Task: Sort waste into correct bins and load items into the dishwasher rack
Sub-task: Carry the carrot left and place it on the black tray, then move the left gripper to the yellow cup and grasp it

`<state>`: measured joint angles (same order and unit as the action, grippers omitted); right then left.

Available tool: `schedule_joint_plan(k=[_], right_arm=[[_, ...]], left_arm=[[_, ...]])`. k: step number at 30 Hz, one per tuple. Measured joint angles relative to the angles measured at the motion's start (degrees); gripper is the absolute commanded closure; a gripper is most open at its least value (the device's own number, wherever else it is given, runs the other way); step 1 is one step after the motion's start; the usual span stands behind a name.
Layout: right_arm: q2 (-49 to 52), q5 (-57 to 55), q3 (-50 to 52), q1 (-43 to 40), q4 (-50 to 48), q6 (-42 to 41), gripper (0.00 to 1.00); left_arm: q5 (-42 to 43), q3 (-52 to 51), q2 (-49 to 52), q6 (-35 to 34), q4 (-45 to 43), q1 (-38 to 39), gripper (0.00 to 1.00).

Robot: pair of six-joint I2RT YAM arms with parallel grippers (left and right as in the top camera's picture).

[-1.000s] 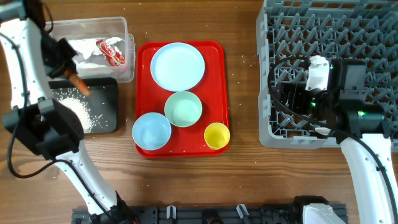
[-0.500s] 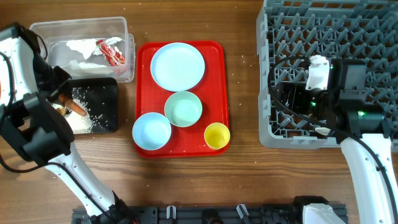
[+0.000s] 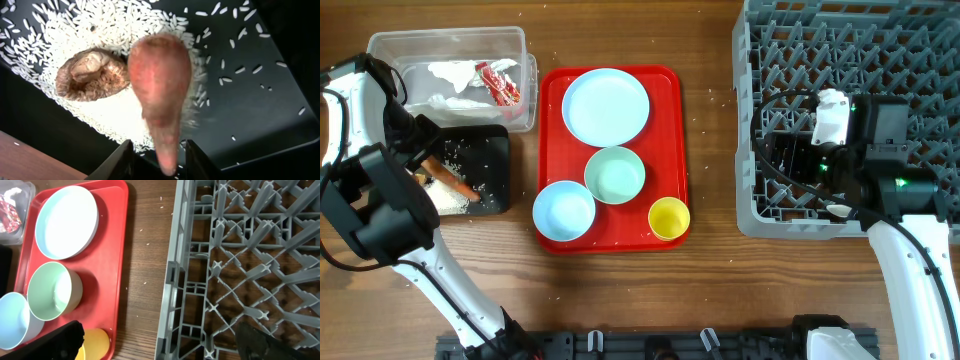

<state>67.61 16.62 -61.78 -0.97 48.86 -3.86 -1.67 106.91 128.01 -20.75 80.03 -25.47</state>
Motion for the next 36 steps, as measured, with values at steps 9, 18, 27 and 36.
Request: schedule_joint_plan(k=[9, 18, 27, 36], right_arm=[[0.0, 0.0, 0.0, 0.0, 0.2, 0.0, 0.01], [0.0, 0.0, 0.0, 0.0, 0.4, 0.0, 0.00], [0.0, 0.0, 0.0, 0.0, 0.4, 0.0, 0.00], [0.0, 0.0, 0.0, 0.0, 0.4, 0.0, 0.00]], left_arm=[[0.8, 0.1, 0.0, 0.1, 1.4, 0.0, 0.64], [4.9, 14.1, -3.1, 4.9, 14.1, 1.2, 0.34], [9.3, 17.4, -16.8, 11.7, 16.2, 18.1, 0.36], [11.2, 16.2, -16.1, 14.5, 12.5, 41.7, 0.37]])
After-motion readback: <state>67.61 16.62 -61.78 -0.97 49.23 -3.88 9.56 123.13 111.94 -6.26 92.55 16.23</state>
